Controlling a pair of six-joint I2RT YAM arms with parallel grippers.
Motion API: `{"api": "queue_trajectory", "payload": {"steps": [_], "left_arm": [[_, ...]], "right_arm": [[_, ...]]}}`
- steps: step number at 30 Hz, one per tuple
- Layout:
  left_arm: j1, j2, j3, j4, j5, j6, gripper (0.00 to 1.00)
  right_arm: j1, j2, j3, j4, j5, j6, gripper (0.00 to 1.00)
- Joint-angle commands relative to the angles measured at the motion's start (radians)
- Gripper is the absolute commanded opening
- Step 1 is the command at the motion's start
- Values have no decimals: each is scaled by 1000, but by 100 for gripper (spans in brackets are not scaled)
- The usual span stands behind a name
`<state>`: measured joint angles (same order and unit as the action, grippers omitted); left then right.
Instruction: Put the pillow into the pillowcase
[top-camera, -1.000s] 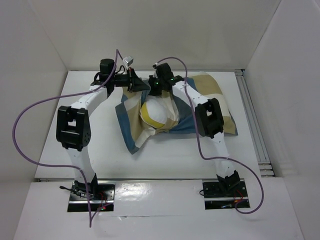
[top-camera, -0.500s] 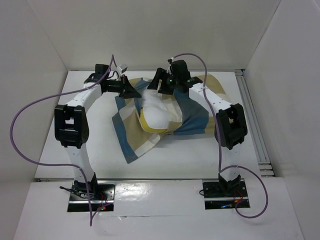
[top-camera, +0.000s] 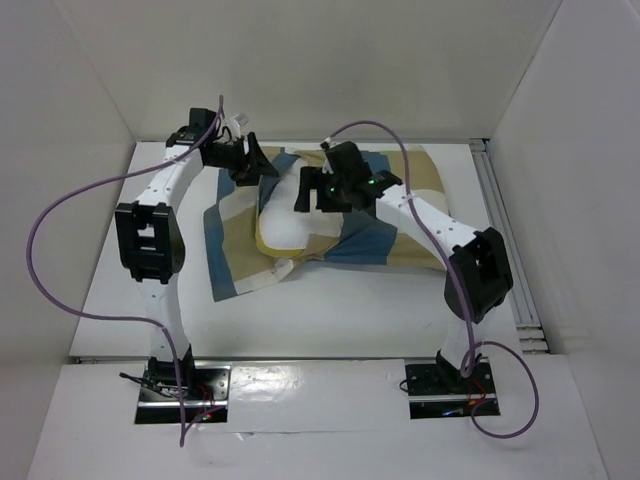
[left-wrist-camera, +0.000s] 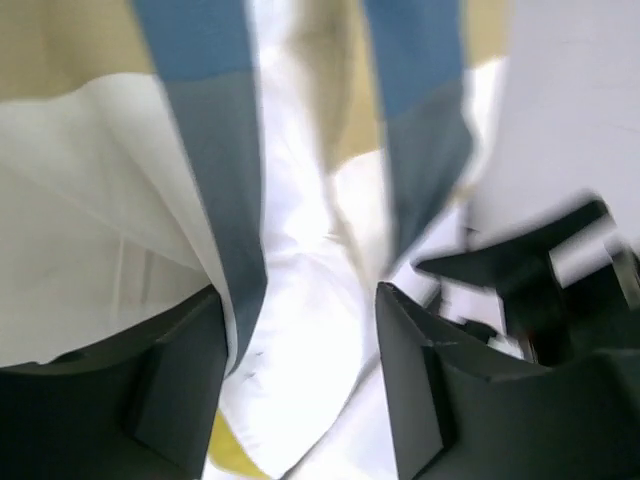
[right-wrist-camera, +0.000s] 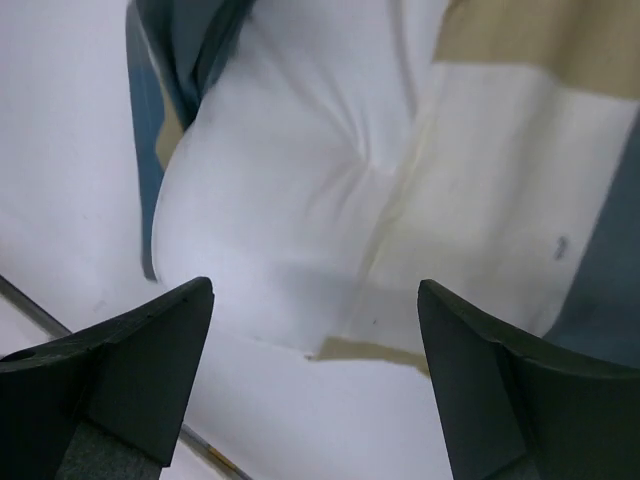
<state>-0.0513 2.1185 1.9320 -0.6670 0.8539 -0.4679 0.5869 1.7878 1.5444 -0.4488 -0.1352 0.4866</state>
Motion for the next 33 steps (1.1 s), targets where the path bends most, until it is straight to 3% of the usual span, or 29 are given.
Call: {"api": "queue_trajectory", "payload": {"steps": [1,5,7,10,14,22,25,28,30,32,33], "left_arm": [[-5,-115,-14,-134,-237,69,72],[-5,-336,-309,-92,-481,-26,68],[-5,-475,-430,13,-495,-70,65],[-5,-561,-605,119,-405,-95,69],[-5,-516,-685,250,-340,-136,72],[-25,-391,-694,430,-469,-155,73],[-25,-368,-694,458,-444,-166,64],[-25,-347,-685,471,-402,-189,19],[-25,-327,-685,471,-362,-189,0],[-25,-327,-674,471,-340,-189,0],[-25,-327,-674,483,-320,-189,0]], "right_arm": [[57,-59,-7,-122,138,-118,90],[102,-47,55,-146,164,-164,94],[154,-19,100,-169,307,-164,94],[186,42,175,-206,347,-174,95],[261,104,230,-217,371,-195,96],[317,225,319,-208,382,-195,100],[327,278,319,-208,405,-206,100],[327,329,319,-199,417,-206,99],[317,350,307,-199,417,-206,86],[304,351,307,-188,417,-195,64],[291,351,307,-188,417,-195,29]]}}
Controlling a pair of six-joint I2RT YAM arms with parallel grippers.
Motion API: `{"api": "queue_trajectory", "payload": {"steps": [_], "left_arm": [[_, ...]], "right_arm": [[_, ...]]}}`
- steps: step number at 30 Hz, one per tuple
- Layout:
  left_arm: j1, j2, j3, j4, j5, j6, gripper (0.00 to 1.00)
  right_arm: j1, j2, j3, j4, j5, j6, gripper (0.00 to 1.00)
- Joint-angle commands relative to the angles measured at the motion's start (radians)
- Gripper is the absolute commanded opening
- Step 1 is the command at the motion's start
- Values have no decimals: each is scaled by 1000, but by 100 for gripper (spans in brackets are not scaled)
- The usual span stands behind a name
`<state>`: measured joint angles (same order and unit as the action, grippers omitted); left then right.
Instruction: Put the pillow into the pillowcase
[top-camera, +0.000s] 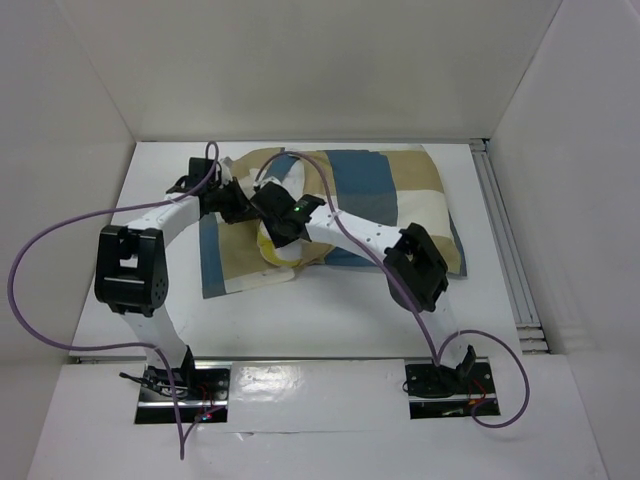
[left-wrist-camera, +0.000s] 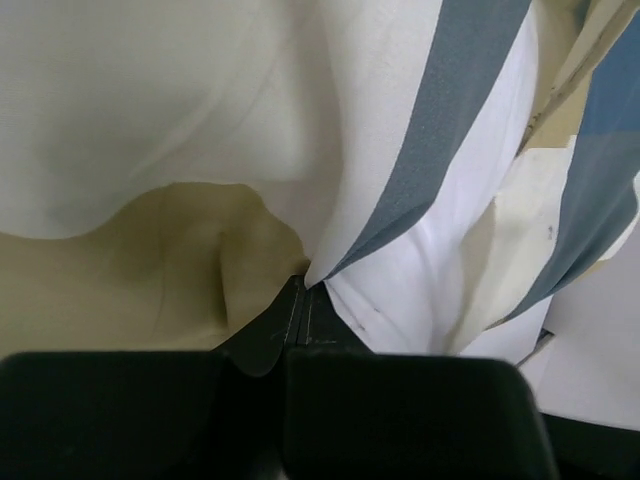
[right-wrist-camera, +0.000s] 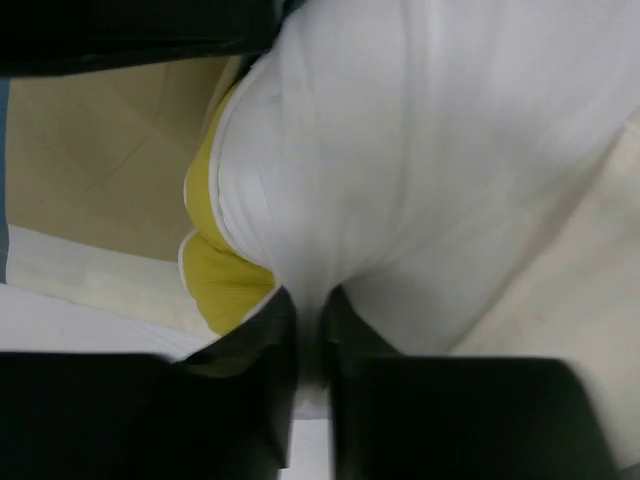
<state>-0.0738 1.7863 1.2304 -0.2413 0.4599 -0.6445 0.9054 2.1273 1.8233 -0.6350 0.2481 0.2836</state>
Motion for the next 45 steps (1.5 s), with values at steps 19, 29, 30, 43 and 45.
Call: {"api": "queue_trajectory", "payload": {"steps": [19,29,30,43,45], "left_arm": [[-3,-111,127,-70,543,210,0],[-12,-145,199,19,800,39,0],[-12,-154,199,58,809,19,0],[-12,-57,343,-179,485,84,17],[-12,-34,421,-267,427,138,34]], "right_arm": [[-329,84,266,-12,-265,114,0],[-301,379,453,-51,-260,178,0],[-301,379,394,-33,-273,178,0],[-301,-180,-18,215,-379,221,27],[-312,-278,-56,205,-397,187,33]]}}
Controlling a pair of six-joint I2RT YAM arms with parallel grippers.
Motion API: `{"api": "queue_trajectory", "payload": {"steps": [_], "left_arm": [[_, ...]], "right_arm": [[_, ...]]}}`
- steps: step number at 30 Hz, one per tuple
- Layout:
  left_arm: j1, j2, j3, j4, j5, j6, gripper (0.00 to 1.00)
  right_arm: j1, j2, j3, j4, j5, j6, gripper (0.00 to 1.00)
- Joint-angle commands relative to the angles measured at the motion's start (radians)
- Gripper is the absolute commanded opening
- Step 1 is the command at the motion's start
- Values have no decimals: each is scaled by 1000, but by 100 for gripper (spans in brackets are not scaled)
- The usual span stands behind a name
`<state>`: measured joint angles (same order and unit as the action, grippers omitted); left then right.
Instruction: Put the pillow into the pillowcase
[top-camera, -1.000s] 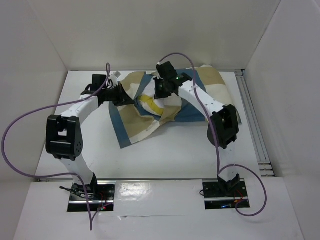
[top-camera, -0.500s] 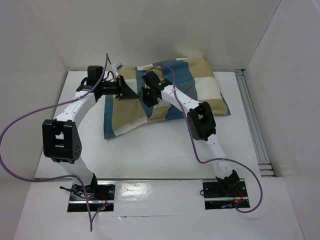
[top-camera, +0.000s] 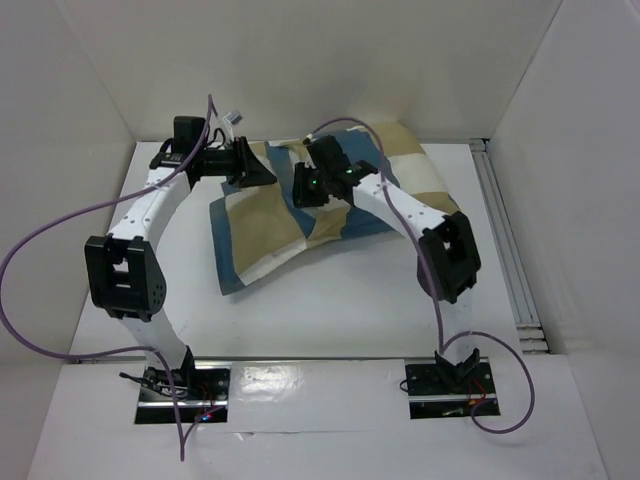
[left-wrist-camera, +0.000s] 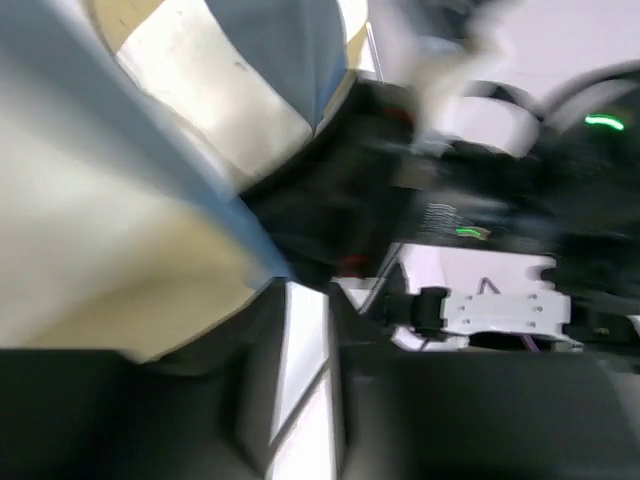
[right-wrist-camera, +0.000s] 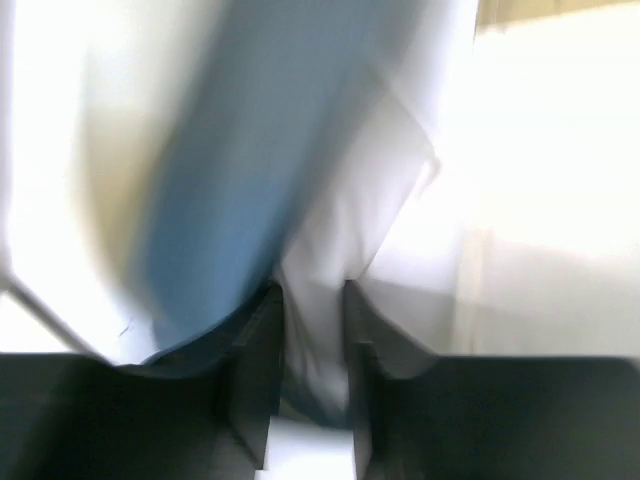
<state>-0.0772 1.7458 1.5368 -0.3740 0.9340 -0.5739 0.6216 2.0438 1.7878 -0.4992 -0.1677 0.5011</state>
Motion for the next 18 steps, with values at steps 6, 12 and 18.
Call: {"api": "queue_trajectory", "payload": {"steps": [6,12,18], "left_arm": [[-9,73,246,-236,-51,136,83],[-53,123,316,-431,-403,174,62],[-128,161,252,-399,-652,71,67]], "right_arm": [[-63,-368,-109,-18,97,-61,82],[-183,-439,-244,-116,264,-52,82],[-325,-534,-439,-92,174,-19,88]]}}
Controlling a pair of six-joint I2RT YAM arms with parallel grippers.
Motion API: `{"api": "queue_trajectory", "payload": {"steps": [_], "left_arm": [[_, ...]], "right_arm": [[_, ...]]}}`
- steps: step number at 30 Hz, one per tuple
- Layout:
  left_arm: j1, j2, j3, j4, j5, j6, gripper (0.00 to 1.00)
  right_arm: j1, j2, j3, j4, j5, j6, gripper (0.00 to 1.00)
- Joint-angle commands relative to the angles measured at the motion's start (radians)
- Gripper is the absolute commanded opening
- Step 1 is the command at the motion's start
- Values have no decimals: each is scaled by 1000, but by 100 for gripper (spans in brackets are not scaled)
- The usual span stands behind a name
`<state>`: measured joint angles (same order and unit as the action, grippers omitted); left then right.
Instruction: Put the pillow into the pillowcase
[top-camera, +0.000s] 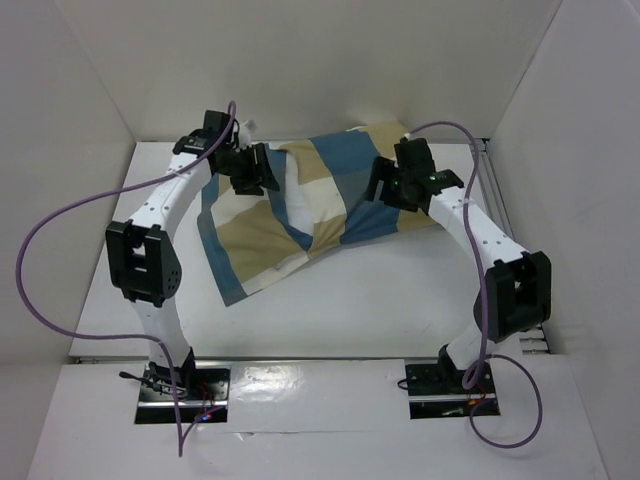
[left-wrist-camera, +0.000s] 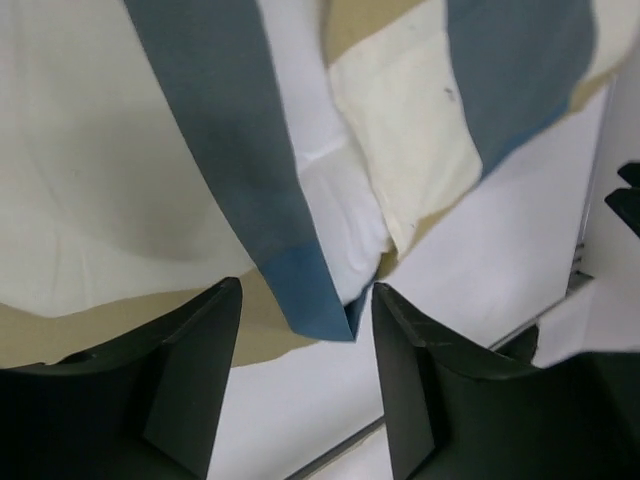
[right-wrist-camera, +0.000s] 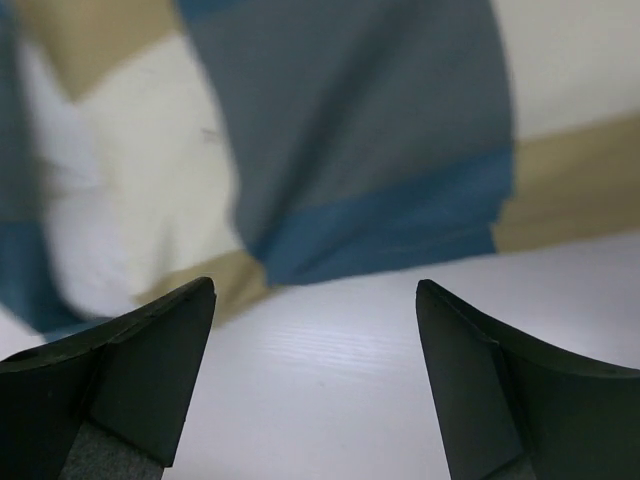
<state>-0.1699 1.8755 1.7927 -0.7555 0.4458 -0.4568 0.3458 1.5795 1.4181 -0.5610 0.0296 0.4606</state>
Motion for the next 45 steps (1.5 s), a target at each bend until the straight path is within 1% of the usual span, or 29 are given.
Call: {"api": "queue_trajectory", "payload": {"steps": [1,2,4,5,7,8,10,12,13,14,16,17,19,20,21,24,25,26,29,31,33,35,36,38,40,41,42,43,45], "left_arm": [[-45,62,16,7,-147,-46,62],[-54,76,36,19,-134,-46,58],[-83,106,54,51,-110,-59,55],[-94,152,69,61,-110,-69,55],[-114,218,161,15,-119,-69,57],[-114,250,216,-2,-128,-81,57],[-123,310,244,-16,-139,-92,57],[-123,320,255,-16,-171,-102,51],[-123,320,255,-16,-203,-102,51],[-123,303,240,-16,-219,-102,49],[-123,274,217,-16,-260,-102,46],[-134,237,197,-16,-301,-102,46],[-146,188,142,-16,-360,-102,53],[-155,157,117,-16,-421,-102,58],[-169,99,75,7,-442,-102,65],[-189,25,21,42,-455,-77,66],[-189,25,-5,51,-470,-77,66],[-204,11,-6,51,-531,-77,66],[-226,11,-27,42,-607,-77,66],[-226,25,-27,24,-657,-88,70],[-226,124,63,-39,-676,-79,70],[-226,218,202,-96,-676,-79,70],[-235,299,244,-147,-711,-79,69],[-235,342,293,-157,-720,-88,69],[-235,352,303,-144,-734,-88,63],[-235,352,303,-130,-734,-88,43],[-235,352,303,-130,-734,-88,27],[-235,352,313,-130,-743,-88,14],[-235,337,313,-130,-752,-79,0]], "right_arm": [[-62,-70,-83,-21,-33,21,88],[-62,-70,-93,-20,-33,21,88],[-73,-70,-103,-30,-33,21,88],[-82,-70,-104,-30,-42,21,90],[-82,-79,-113,-30,-42,12,90],[-82,-79,-113,-30,-42,12,91],[-91,-79,-125,-30,-42,12,93],[-105,-70,-136,-30,-33,3,96],[-105,-70,-145,-39,-8,3,99],[-105,-70,-145,-39,-8,3,100],[-114,-81,-188,-39,1,3,100],[-125,-81,-200,-25,-11,3,100],[-125,-81,-218,-13,-25,3,100],[-136,-81,-219,-13,-25,3,100],[-136,-81,-228,-13,-34,12,100],[-136,-81,-228,1,-45,12,100],[-136,-81,-228,1,-60,12,100],[-136,-67,-216,1,-60,12,100],[-136,-56,-206,1,-71,12,100],[-136,-56,-206,1,-71,12,100],[-136,-69,-219,1,-51,22,100],[-136,-79,-251,-8,-51,33,100],[-136,-90,-260,-8,-51,42,100],[-136,-128,-295,-8,-51,52,100],[-145,-156,-324,4,-51,61,100],[-145,-168,-337,4,-51,61,100],[-145,-177,-346,4,-51,61,100],[-155,-188,-355,4,-51,61,100],[-156,-188,-346,4,-51,61,100]]}}
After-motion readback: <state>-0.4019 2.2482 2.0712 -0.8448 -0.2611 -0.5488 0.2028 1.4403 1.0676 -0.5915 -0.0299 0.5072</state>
